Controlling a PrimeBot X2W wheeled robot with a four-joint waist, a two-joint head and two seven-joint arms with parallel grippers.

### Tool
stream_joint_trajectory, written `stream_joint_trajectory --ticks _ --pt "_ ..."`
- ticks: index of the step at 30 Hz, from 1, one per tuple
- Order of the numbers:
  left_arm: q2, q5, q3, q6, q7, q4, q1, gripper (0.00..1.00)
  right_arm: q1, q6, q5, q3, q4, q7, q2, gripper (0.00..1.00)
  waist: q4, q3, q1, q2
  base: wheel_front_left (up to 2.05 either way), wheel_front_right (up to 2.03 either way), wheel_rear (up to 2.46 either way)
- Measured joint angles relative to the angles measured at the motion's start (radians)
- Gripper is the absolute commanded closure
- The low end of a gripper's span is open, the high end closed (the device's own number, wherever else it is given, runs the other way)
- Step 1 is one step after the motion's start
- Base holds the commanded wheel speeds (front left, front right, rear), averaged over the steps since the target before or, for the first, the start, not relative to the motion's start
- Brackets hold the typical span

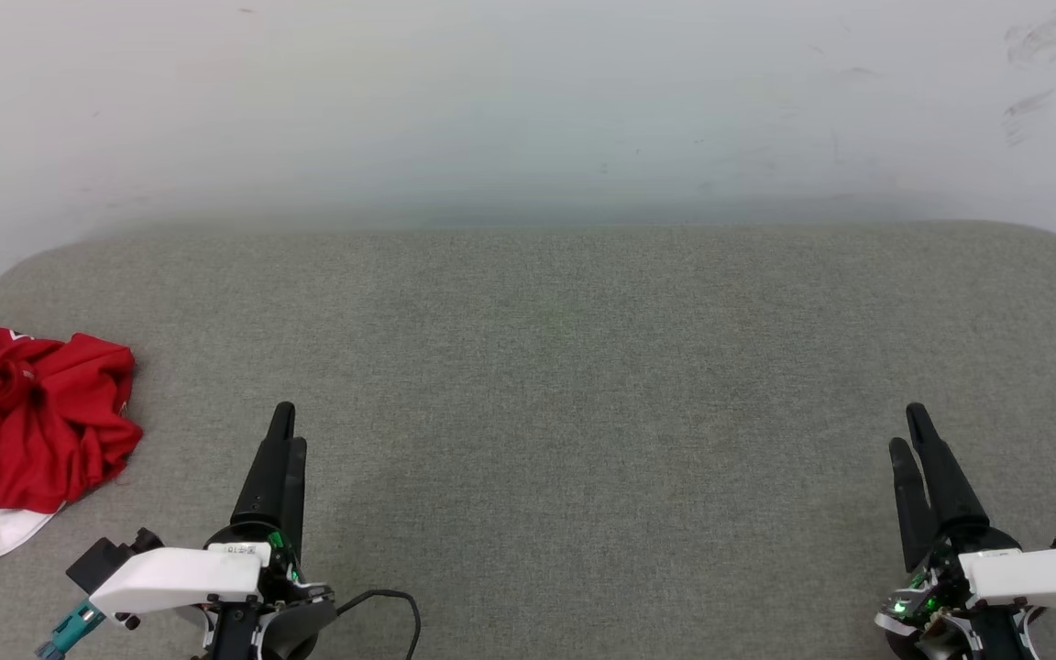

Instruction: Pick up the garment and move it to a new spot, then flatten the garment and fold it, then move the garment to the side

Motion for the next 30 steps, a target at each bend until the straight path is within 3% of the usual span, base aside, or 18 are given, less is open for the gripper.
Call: stream_joint_trajectory --ticks 10,30 --pt "0.000 0.115 -0.016 0.000 -0.040 -0.056 0.000 0.00 0.003 0.000 -0.183 0.012 -0.026 -0.040 -0.012 0.00 0.000 -0.002 0.0000 0.0000 0.00 0.00 0.00" --pt "0.002 0.515 -0.033 0.000 -0.105 -0.079 0.002 0.00 0.009 0.000 -0.575 0.020 -0.072 -0.086 -0.006 0.00 0.000 -0.002 0.0000 0.0000 0.00 0.00 0.00"
